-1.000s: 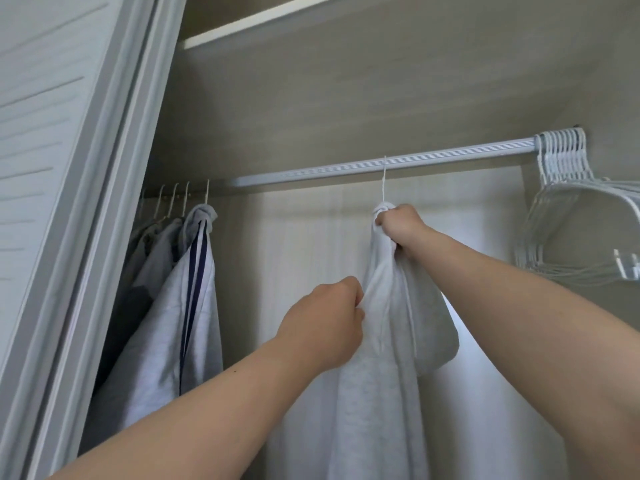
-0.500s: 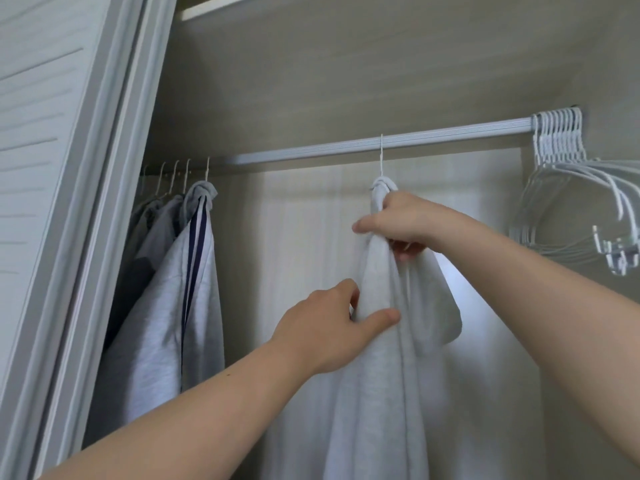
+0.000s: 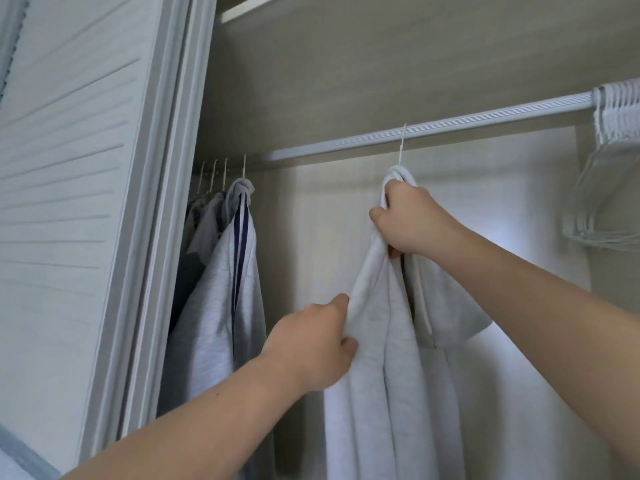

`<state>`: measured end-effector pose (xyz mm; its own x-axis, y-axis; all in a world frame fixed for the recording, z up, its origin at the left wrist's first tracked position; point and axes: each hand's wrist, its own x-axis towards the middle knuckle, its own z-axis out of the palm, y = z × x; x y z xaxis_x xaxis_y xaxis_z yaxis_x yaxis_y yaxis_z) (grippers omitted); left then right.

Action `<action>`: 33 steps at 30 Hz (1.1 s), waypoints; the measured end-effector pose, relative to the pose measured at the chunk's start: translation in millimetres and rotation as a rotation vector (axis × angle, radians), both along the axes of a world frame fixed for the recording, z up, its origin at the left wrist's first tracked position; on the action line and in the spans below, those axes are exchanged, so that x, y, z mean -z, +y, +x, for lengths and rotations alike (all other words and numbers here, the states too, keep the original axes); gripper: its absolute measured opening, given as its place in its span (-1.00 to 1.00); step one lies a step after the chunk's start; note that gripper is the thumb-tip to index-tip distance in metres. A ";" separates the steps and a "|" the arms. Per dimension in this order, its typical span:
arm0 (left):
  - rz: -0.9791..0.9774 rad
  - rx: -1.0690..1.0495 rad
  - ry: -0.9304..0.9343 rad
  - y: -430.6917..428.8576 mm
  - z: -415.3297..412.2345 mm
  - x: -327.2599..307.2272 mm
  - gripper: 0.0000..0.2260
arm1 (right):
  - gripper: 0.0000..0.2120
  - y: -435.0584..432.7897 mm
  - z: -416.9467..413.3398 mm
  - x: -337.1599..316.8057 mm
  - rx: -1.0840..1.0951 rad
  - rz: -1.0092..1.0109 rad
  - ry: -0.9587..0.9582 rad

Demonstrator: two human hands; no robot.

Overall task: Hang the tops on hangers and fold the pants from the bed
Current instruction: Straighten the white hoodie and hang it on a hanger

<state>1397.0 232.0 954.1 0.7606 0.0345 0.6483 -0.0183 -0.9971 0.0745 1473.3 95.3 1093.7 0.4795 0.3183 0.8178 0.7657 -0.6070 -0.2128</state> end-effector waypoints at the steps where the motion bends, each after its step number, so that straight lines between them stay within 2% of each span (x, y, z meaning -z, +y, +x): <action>1: 0.017 -0.028 -0.002 7.1 -3.2 -0.8 -0.84 | -0.76 6.8 4.0 1.4 -0.025 0.018 -0.002; 5: 0.055 -0.140 0.006 31.9 -13.5 -5.9 -0.88 | -0.77 34.1 15.7 2.3 -0.088 0.025 -0.036; 10: 0.069 -0.286 0.008 56.9 -25.5 -9.3 -0.88 | -0.84 74.1 24.0 -1.4 -0.235 0.001 0.034; 15: -0.024 -0.365 0.055 75.4 -34.8 -14.2 -0.97 | -0.84 119.9 35.9 -6.0 -0.287 -0.050 0.054; 19: -0.045 -0.441 0.026 85.2 -35.0 -19.8 -0.84 | -0.83 152.4 50.1 -10.5 -0.345 -0.093 0.108; 25: -0.014 -0.557 0.022 91.2 -23.8 -27.7 -0.89 | -0.85 198.3 67.5 -11.1 -0.367 -0.122 0.142; 28: -0.013 -0.619 0.048 98.4 -20.0 -28.2 -0.89 | -0.94 219.2 68.5 -10.9 -0.383 -0.139 0.154; 33: -0.005 -0.686 0.064 109.6 -24.4 -24.3 -0.78 | -0.93 239.1 76.8 -1.3 -0.432 -0.102 0.185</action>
<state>1372.6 341.7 978.4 0.6022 0.5252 0.6013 0.6218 -0.7809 0.0593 1550.1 334.4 1095.0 0.4206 0.5948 0.6850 0.9072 -0.2669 -0.3252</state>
